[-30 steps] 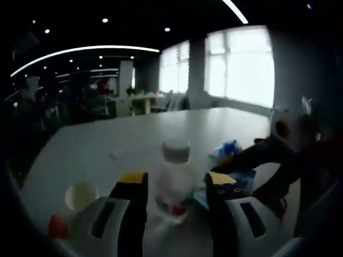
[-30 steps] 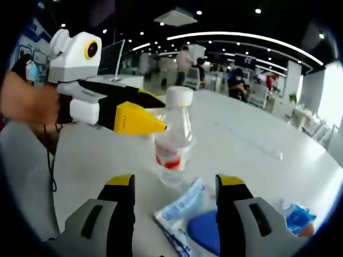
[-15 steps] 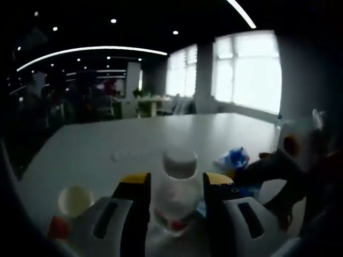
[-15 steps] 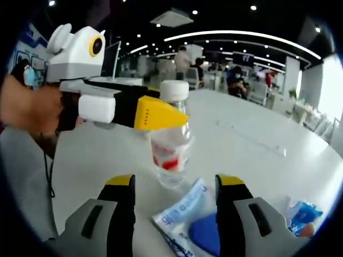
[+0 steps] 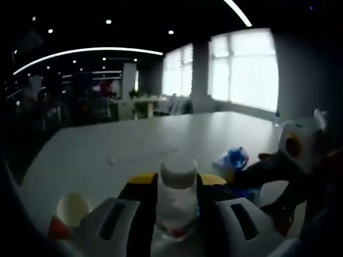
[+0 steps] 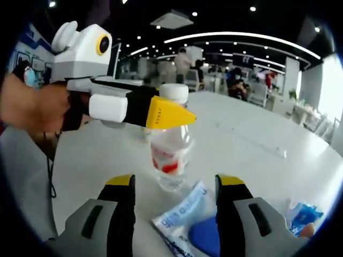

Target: Arrange the tabletop items into an orderly group along one side of the table until the central work area is clear of visible clutter.

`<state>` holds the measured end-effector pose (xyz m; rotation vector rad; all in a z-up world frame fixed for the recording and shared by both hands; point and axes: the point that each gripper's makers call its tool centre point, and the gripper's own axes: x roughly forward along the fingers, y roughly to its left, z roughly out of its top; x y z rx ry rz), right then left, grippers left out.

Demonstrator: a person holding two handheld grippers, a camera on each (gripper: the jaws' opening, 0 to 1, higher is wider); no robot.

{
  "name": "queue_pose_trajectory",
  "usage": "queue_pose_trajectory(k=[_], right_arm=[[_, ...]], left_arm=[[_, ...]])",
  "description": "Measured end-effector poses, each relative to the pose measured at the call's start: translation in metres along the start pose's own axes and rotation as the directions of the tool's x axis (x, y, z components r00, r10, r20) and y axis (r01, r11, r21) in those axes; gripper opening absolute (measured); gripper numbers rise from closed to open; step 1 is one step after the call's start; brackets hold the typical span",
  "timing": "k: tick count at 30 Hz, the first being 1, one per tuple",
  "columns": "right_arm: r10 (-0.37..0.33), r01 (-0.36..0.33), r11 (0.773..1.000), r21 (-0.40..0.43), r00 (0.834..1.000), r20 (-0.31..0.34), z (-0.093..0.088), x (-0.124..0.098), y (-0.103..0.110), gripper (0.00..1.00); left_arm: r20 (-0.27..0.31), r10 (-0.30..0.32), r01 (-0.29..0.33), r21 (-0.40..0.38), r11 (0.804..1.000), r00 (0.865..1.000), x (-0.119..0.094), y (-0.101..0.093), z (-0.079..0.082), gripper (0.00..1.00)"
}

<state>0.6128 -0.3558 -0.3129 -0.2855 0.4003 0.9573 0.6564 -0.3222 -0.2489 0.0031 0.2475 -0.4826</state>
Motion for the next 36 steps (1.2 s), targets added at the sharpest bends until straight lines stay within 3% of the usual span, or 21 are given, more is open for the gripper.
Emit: queue_pose_trajectory(k=[16,27,36], right_arm=[[-0.013,0.013,1.000,0.002,1.000,0.014,0.008,0.019,0.009,0.61],[-0.057,0.056,0.998,0.016,0.998,0.039,0.010,0.040,0.015,0.61],[-0.114,0.114,0.993,0.006,0.993,0.041,0.009,0.047,0.010,0.61]], left_arm=[[0.015,-0.003,0.003,0.037,0.999,1.000,0.000,-0.001,0.005,0.21],[0.018,0.037,-0.036,-0.013,0.999,0.999,0.001,0.002,0.007,0.20],[0.022,0.058,-0.057,-0.031,0.998,0.998,-0.003,-0.002,0.021,0.20]])
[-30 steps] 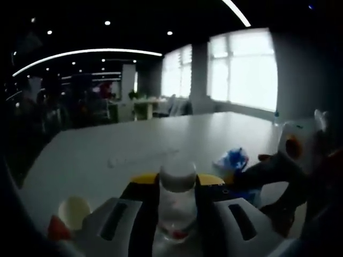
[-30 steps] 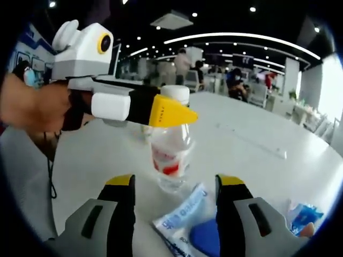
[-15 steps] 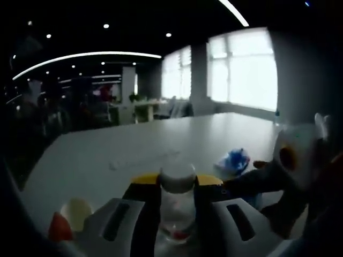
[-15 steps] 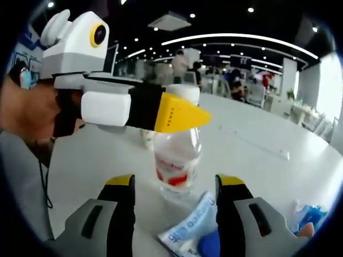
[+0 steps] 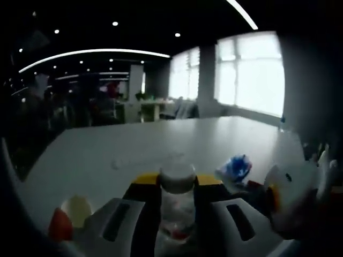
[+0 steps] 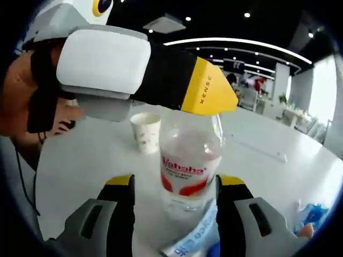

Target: Arrange the tabletop items into an orderly group along one side of the table until the central work area is clear of visible clutter.

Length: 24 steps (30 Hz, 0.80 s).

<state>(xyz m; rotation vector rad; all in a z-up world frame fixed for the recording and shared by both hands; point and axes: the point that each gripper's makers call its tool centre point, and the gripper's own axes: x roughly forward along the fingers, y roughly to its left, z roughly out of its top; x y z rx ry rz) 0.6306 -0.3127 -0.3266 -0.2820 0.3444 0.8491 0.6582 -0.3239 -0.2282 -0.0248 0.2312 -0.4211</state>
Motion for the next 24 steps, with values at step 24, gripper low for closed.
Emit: queue_pose_trajectory(k=[24], right_arm=[[-0.075,0.075,0.997,0.008,0.995,0.067,0.019,-0.001,-0.011,0.48]], left_arm=[[0.012,0.048,-0.047,-0.052,0.998,0.999,-0.015,-0.003,0.032,0.20]])
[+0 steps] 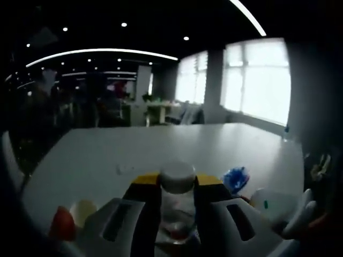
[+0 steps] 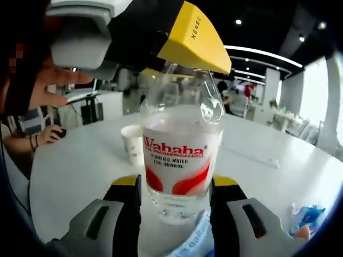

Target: Arrange the tabletop items into an orderly group along one side of the table until the central work area is clear of visible clutter.

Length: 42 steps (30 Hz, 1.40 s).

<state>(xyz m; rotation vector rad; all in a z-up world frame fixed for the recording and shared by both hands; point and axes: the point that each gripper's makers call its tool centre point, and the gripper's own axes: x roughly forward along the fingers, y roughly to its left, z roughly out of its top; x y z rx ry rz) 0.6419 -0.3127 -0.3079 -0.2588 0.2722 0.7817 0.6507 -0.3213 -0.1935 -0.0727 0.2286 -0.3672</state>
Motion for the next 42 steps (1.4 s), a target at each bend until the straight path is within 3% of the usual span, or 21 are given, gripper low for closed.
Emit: queue_pose_trajectory(k=[12,16,28,35,38,39,40,42], right_arm=[[0.018,-0.018,1.000,0.003,1.000,0.018,0.005,-0.003,-0.001,0.42],[0.056,-0.057,0.998,0.011,0.998,0.032,0.008,-0.009,0.001,0.40],[0.147,-0.148,0.989,0.010,0.987,0.065,0.019,-0.027,0.004,0.38],[0.276,-0.281,0.959,0.037,0.956,0.102,0.027,-0.044,0.021,0.38],[0.342,-0.347,0.937,0.036,0.934,0.103,0.029,-0.052,0.032,0.38],[0.364,-0.369,0.929,0.032,0.926,0.102,0.029,-0.055,0.035,0.38],[0.386,-0.392,0.919,0.037,0.916,0.112,0.031,-0.058,0.038,0.38],[0.409,-0.415,0.909,0.036,0.906,0.110,0.032,-0.062,0.041,0.38]], left_arm=[[0.006,0.011,-0.011,-0.018,1.000,1.000,-0.006,0.000,0.006,0.20],[0.001,0.004,-0.004,-0.011,1.000,1.000,-0.008,-0.002,0.008,0.21],[0.023,-0.068,0.068,0.016,0.998,0.997,-0.015,-0.016,0.020,0.22],[0.044,-0.222,0.217,0.095,0.971,0.974,-0.027,-0.031,0.028,0.22],[0.042,-0.299,0.292,0.127,0.948,0.953,-0.035,-0.038,0.030,0.23],[0.036,-0.300,0.293,0.123,0.948,0.953,-0.037,-0.037,0.029,0.23],[0.043,-0.350,0.341,0.143,0.929,0.936,-0.041,-0.044,0.032,0.23],[0.039,-0.362,0.353,0.153,0.923,0.931,-0.045,-0.044,0.033,0.24]])
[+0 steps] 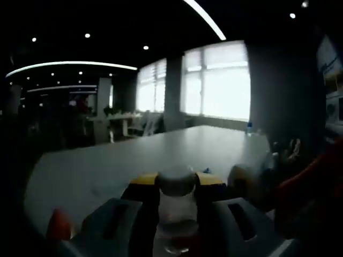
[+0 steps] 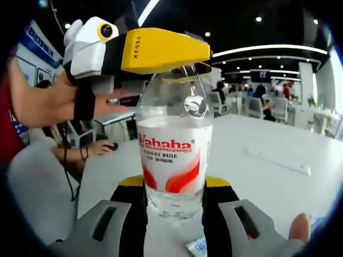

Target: Arrange the tabletop items into an orderly group along one side of the table until the central work area is clear of visible clutter.

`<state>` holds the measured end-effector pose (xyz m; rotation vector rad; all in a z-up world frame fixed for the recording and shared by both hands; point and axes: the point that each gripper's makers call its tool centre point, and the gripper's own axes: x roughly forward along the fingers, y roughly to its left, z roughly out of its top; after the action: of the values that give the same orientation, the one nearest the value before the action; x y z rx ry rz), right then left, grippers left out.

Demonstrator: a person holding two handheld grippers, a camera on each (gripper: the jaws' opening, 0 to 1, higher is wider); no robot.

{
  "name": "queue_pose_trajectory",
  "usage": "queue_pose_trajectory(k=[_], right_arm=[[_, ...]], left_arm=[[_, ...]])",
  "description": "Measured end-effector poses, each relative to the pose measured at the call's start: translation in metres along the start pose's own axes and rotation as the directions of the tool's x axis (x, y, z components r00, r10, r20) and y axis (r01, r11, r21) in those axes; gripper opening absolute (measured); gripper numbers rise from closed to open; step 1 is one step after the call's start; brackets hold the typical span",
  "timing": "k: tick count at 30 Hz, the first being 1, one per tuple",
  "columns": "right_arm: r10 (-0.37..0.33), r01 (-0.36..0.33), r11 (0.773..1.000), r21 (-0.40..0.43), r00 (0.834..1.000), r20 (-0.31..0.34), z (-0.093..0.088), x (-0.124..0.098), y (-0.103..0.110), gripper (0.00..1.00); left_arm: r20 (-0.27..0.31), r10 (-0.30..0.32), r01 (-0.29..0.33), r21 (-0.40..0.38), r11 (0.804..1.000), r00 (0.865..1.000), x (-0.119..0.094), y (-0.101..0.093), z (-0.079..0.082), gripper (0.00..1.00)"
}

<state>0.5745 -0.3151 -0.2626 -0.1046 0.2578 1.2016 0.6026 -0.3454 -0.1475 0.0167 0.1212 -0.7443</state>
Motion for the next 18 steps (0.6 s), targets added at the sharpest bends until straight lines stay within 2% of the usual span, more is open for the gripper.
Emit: queue_pose_trajectory(k=[1,3,5,6,7,8,9,10,12,14,15,16,17,18], right_arm=[[0.035,-0.035,0.999,0.008,0.999,0.010,0.003,-0.002,0.007,0.38],[0.076,-0.076,0.997,0.010,0.997,0.014,0.006,-0.007,0.016,0.37],[0.112,-0.112,0.994,-0.003,0.994,0.011,0.008,-0.010,0.026,0.37],[0.141,-0.142,0.990,0.005,0.990,0.006,0.010,-0.013,0.033,0.37],[0.170,-0.170,0.985,-0.002,0.985,0.005,0.011,-0.016,0.040,0.37],[0.191,-0.191,0.982,-0.009,0.982,0.004,0.013,-0.018,0.046,0.38],[0.215,-0.215,0.977,0.001,0.977,0.002,0.014,-0.021,0.052,0.38],[0.234,-0.234,0.972,-0.019,0.972,-0.004,0.015,-0.023,0.058,0.38],[0.271,-0.272,0.962,-0.021,0.962,-0.014,0.018,-0.028,0.070,0.38],[0.316,-0.316,0.948,-0.024,0.949,-0.012,0.023,-0.033,0.083,0.38],[0.333,-0.333,0.942,-0.027,0.943,-0.008,0.025,-0.035,0.088,0.38],[0.349,-0.350,0.936,-0.035,0.937,-0.008,0.027,-0.037,0.093,0.38],[0.365,-0.366,0.930,-0.039,0.931,-0.016,0.029,-0.039,0.100,0.38],[0.374,-0.374,0.926,-0.042,0.927,-0.017,0.030,-0.040,0.103,0.38]], left_arm=[[0.015,-0.056,0.056,0.010,0.998,0.998,-0.002,-0.008,0.004,0.24],[0.014,-0.108,0.107,0.020,0.994,0.994,-0.008,-0.014,0.008,0.24],[0.016,-0.201,0.201,0.023,0.979,0.979,-0.014,-0.027,0.011,0.25],[0.015,-0.218,0.218,0.033,0.975,0.976,-0.019,-0.027,0.012,0.25],[0.014,-0.285,0.284,0.016,0.959,0.959,-0.025,-0.036,0.014,0.25],[0.012,-0.316,0.316,0.012,0.949,0.949,-0.028,-0.040,0.015,0.25],[0.009,-0.336,0.335,0.040,0.941,0.942,-0.031,-0.043,0.017,0.26],[0.004,-0.400,0.400,0.053,0.915,0.916,-0.038,-0.053,0.018,0.26],[-0.007,-0.433,0.433,0.046,0.900,0.901,-0.044,-0.058,0.019,0.26],[-0.009,-0.510,0.510,0.011,0.860,0.860,-0.054,-0.069,0.023,0.26],[-0.009,-0.536,0.536,0.011,0.844,0.844,-0.058,-0.072,0.025,0.26],[-0.014,-0.587,0.587,-0.011,0.810,0.809,-0.065,-0.081,0.027,0.26],[-0.018,-0.598,0.598,-0.003,0.802,0.801,-0.068,-0.083,0.028,0.26],[-0.023,-0.635,0.635,0.000,0.772,0.772,-0.075,-0.090,0.031,0.27]])
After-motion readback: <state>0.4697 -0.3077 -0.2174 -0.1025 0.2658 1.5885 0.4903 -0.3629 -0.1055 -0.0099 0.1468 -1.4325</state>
